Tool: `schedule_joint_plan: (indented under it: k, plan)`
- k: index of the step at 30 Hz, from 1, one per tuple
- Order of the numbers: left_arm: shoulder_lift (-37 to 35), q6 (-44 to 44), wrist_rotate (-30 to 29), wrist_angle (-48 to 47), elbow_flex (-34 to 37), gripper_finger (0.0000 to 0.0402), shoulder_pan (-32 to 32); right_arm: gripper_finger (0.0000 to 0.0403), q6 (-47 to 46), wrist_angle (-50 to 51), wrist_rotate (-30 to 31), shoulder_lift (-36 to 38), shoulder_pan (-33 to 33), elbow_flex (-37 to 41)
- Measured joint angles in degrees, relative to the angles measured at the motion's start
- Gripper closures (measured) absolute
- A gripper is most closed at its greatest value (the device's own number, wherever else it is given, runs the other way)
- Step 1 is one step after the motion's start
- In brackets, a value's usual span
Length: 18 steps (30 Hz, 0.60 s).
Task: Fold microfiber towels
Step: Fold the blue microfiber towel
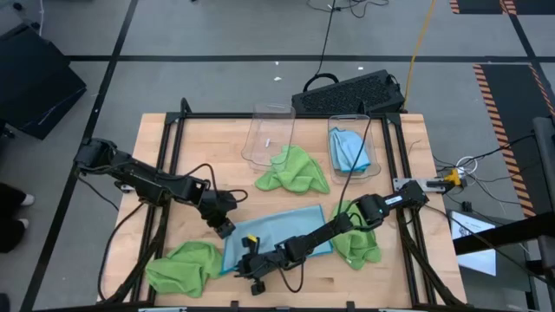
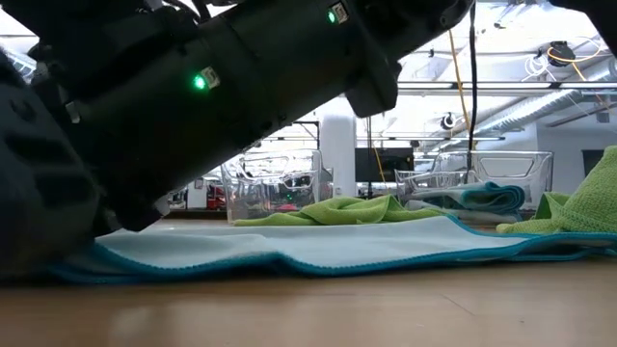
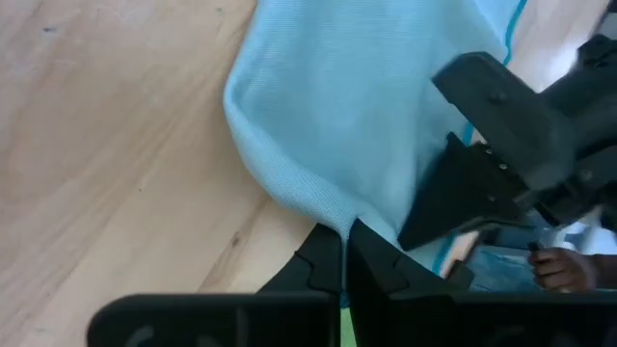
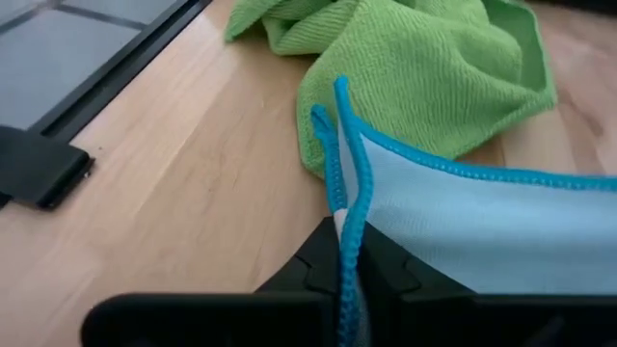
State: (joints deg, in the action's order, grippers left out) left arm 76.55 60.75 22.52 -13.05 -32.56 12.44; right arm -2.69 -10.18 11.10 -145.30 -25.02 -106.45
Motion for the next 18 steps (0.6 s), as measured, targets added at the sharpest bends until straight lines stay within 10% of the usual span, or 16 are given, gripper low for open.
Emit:
schedule_joint_plan:
  k: [10, 18]
  plan:
    - [-10.19, 4.65, 2.84, 0.71, 0.02, 0.0399, -0.91, 0.0398, -4.75, 10.26, 0.85, 7.80, -0.17, 0.33]
    - [-27.27, 15.23, -5.80, 7.74, 0.02, 0.0400, 0.45, 0.0398, -7.58, 16.46, 0.80, 19.35, 1.44, 0.24]
